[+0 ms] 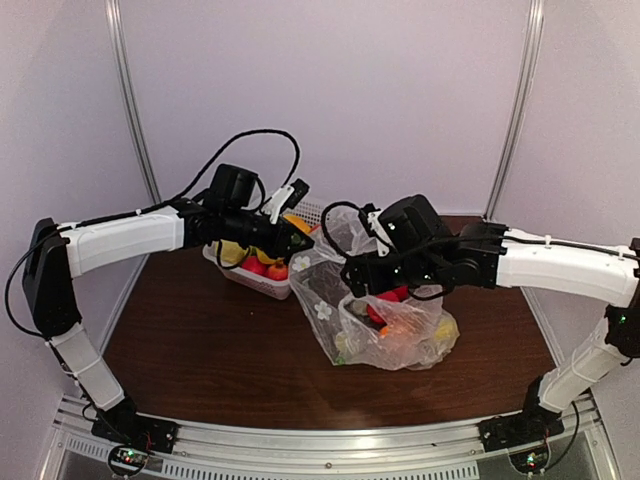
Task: Untie the knot of the plastic bag and take out the fruit
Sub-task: Hold the bag opening of the takeout bag.
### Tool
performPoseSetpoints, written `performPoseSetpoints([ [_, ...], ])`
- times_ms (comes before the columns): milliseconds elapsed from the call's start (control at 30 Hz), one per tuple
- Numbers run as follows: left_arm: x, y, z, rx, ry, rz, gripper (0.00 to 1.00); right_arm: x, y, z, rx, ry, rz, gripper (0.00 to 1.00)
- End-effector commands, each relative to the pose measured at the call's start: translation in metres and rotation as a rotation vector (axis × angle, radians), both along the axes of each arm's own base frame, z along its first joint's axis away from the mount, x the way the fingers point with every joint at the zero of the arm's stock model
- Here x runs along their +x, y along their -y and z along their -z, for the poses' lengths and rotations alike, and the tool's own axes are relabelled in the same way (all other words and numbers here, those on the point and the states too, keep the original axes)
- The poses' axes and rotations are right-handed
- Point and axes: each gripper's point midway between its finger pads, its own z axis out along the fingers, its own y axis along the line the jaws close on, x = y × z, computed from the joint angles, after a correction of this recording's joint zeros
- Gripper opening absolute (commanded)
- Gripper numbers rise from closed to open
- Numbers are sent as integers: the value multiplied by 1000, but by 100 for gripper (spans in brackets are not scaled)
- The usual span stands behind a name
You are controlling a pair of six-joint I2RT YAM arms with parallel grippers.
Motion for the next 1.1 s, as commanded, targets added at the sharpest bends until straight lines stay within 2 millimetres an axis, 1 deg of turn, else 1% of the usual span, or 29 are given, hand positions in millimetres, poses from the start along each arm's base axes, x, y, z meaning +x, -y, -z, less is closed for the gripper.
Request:
performPoseSetpoints([
  [0, -6, 1, -10, -40, -2, -11, 1, -7, 26, 38, -127, -74, 99, 89],
  [100, -13, -1, -5, -50, -21, -23, 0, -22, 41, 60, -154, -116, 111, 89],
  [167, -16, -2, -5, -49, -22, -37, 0, -35, 53, 78, -175, -156, 123, 89],
  [300, -24, -4, -9, -65, -4, -55, 0, -63, 83, 113, -235, -231, 155, 88],
  [400, -30, -6, -16, -79, 13, -59, 0, -81, 102, 131, -256, -269, 177, 88],
  [500, -32, -6, -18, -80, 18, -59, 0, -89, 109, 131, -230, -275, 183, 88],
  [567, -35, -5, -18, -81, 18, -51, 0, -88, 107, 124, -205, -261, 183, 88],
  [633, -38, -4, -17, -79, 20, -39, 0, -83, 101, 113, -176, -235, 178, 88],
  [733, -43, 0, -16, -75, 31, -20, 0, -71, 89, 94, -152, -178, 178, 88],
  [833, -48, 2, -18, -71, 47, -4, 0, -54, 83, 80, -186, -118, 212, 88],
  [967, -49, 2, -17, -65, 57, -5, 0, -35, 72, 81, -252, -70, 233, 87],
  [1067, -49, 1, -16, -61, 60, -9, 0, -22, 64, 82, -261, -37, 242, 85],
])
